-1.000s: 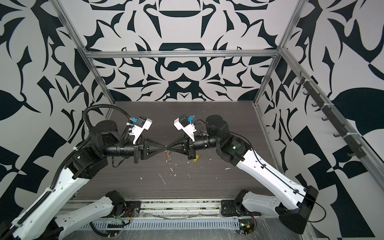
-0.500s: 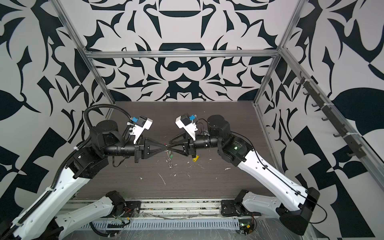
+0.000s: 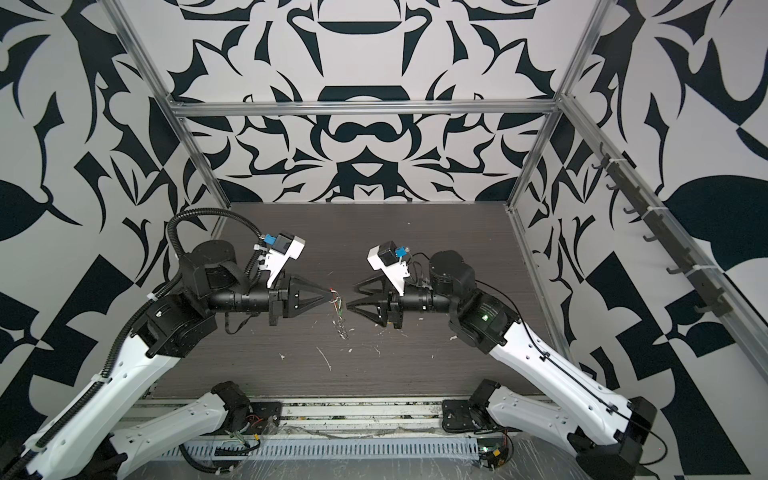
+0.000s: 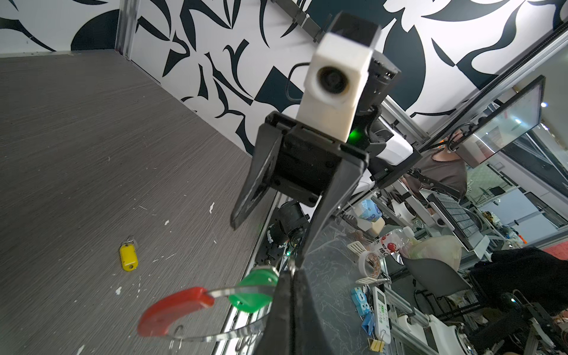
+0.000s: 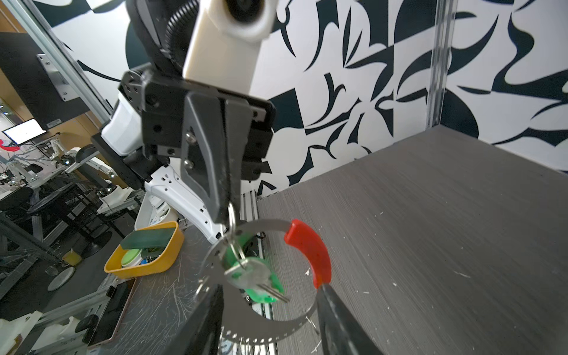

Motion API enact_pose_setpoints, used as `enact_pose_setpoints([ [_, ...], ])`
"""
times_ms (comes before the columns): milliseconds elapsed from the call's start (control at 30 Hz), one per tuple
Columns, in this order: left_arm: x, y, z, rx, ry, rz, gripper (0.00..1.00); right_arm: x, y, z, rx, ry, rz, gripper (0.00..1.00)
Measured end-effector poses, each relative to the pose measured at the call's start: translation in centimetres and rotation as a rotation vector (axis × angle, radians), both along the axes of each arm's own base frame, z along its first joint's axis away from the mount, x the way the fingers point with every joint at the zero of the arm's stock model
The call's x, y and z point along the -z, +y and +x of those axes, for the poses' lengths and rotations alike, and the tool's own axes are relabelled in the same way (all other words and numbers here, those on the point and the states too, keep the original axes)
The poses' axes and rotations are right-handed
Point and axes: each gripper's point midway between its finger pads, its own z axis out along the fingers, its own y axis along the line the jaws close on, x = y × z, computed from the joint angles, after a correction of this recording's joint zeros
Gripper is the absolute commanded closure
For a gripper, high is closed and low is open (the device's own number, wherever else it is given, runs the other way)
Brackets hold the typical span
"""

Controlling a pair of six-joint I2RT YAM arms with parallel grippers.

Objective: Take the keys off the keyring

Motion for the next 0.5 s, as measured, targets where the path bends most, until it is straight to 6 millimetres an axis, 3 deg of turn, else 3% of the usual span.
enact_pose_setpoints([
  [500,-0.3,0.1,0.6,-0.037,-0.015,-0.005,1.00,0.6,1.8,-0.8,0.006,-0.041,-0.012,0.46],
])
